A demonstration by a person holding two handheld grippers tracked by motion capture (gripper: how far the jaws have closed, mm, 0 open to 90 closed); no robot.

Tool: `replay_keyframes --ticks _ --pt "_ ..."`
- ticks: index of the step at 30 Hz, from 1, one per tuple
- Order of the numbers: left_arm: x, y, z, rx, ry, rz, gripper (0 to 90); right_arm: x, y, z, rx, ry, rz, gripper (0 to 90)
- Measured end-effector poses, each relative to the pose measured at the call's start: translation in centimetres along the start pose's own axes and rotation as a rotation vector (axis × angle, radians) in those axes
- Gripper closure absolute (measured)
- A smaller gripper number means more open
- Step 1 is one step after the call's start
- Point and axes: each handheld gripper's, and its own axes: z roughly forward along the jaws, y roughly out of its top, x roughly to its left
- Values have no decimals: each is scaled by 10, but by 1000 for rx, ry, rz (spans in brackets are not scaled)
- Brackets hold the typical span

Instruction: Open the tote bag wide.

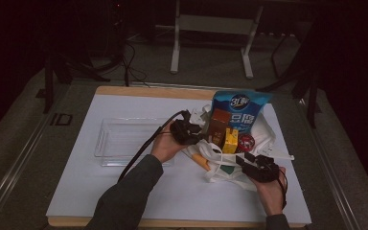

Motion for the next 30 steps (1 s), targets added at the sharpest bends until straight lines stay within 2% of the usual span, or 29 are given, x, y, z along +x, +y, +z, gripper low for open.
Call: replay_keyframes --ticks 3,7,14,19,25,28,30 --pt "-4 -3 1 5 -11 7 720 -1 -3 4 26 11 -1 555" --pt "-8 -11 0 24 -17 20 729 -4 -5 5 29 4 12 548" --pt "-10 -23 5 62 -20 19 737 -15 -6 -6 2 -51 49 548" --pt "-12 -27 11 103 -17 30 744 -22 -6 -14 11 -103 39 545" --pt "-12 -26 17 113 -16 28 744 -22 -11 -3 73 -104 31 535" --pt "-11 -26 18 107 -22 18 740 -25 -15 2 73 -92 52 537" --pt "-10 -26 17 103 -21 18 734 -26 -16 4 76 -89 48 534"
